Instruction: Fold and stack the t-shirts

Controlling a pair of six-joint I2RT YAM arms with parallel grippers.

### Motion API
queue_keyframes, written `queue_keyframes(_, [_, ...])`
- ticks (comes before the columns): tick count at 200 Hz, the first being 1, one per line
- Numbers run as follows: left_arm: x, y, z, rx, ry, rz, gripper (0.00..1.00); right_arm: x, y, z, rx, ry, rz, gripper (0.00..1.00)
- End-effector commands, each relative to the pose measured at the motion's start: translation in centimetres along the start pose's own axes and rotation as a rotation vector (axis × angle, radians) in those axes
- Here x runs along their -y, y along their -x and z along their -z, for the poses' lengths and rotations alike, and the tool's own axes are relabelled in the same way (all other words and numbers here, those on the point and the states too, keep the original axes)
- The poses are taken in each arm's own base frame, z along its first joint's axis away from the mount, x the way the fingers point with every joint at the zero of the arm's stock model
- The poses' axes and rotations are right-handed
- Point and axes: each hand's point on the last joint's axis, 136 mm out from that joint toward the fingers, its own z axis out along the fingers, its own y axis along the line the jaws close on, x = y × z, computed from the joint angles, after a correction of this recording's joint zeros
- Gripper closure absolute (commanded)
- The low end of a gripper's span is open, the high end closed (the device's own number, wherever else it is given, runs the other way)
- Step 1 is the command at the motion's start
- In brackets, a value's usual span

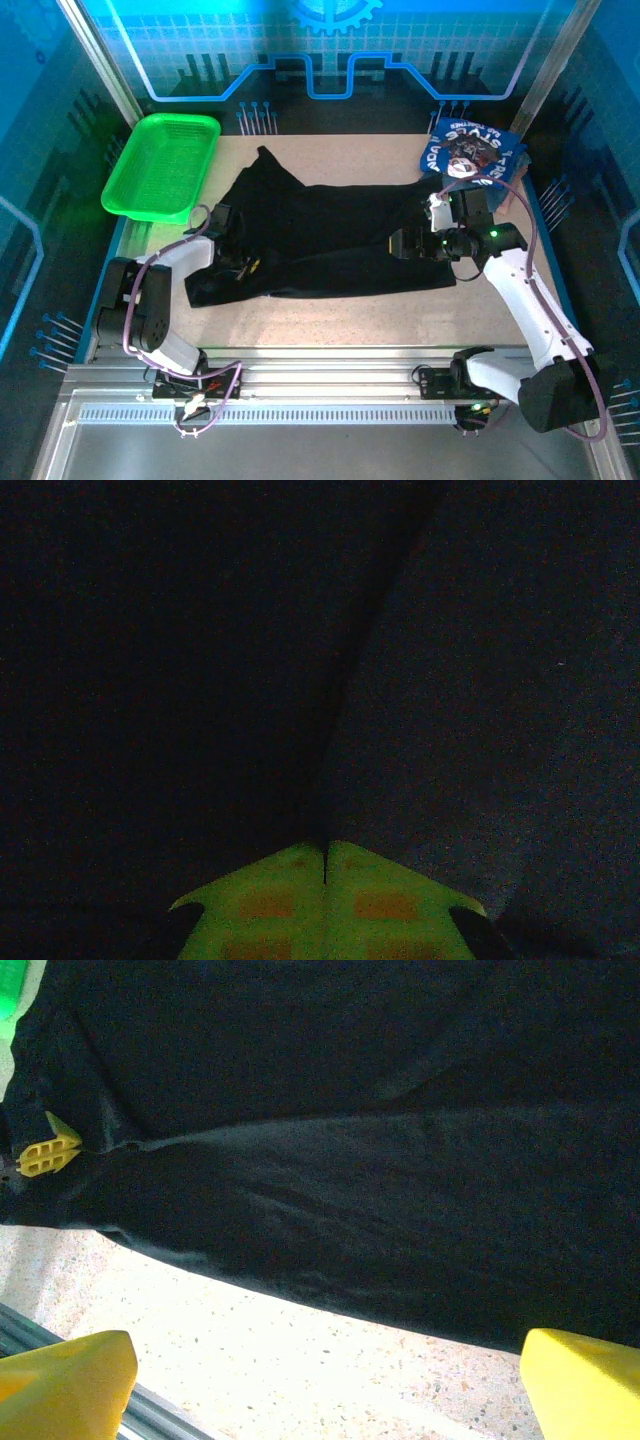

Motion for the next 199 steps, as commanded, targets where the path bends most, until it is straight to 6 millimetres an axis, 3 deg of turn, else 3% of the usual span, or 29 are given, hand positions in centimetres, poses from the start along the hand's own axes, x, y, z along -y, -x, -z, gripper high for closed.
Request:
queue_keyframes(1, [2.5,0.0,0.9,-0.005,-0.053,-0.038,0.97,-0.8,0.4,0.4,0.02,0.019,0.03,0.0])
queue_keyframes(44, [5.4,0.8,1.2,0.004,-0.09,-0.086,0.97,-0.5,0.7,-0.1,0.028,0.013,0.015,0.0])
queue_keyframes(84, [7.9,2.1,-0.4,0.007,-0.084,-0.133,0.98,-0.1,0.7,-0.9,0.012,0.004,0.013,0.0])
queue_keyframes(127, [9.2,3.5,-2.2,0.013,-0.05,-0.154,0.98,0.4,0.1,-1.6,-0.01,-0.008,0.006,0.0])
queue_keyframes(174, [11.1,3.6,-4.1,-0.036,-0.07,-0.2,0.96,1.3,-0.9,-2.8,-0.045,-0.022,-0.013,0.0])
queue_keyframes(186, [11.1,3.7,-4.3,-0.035,-0.064,-0.205,0.92,1.5,-1.1,-3.1,-0.054,-0.025,-0.02,0.0])
queue_keyframes(199, [11.4,3.8,-4.0,-0.024,-0.075,-0.21,0.78,1.8,-1.3,-3.6,-0.063,-0.035,-0.033,0.0])
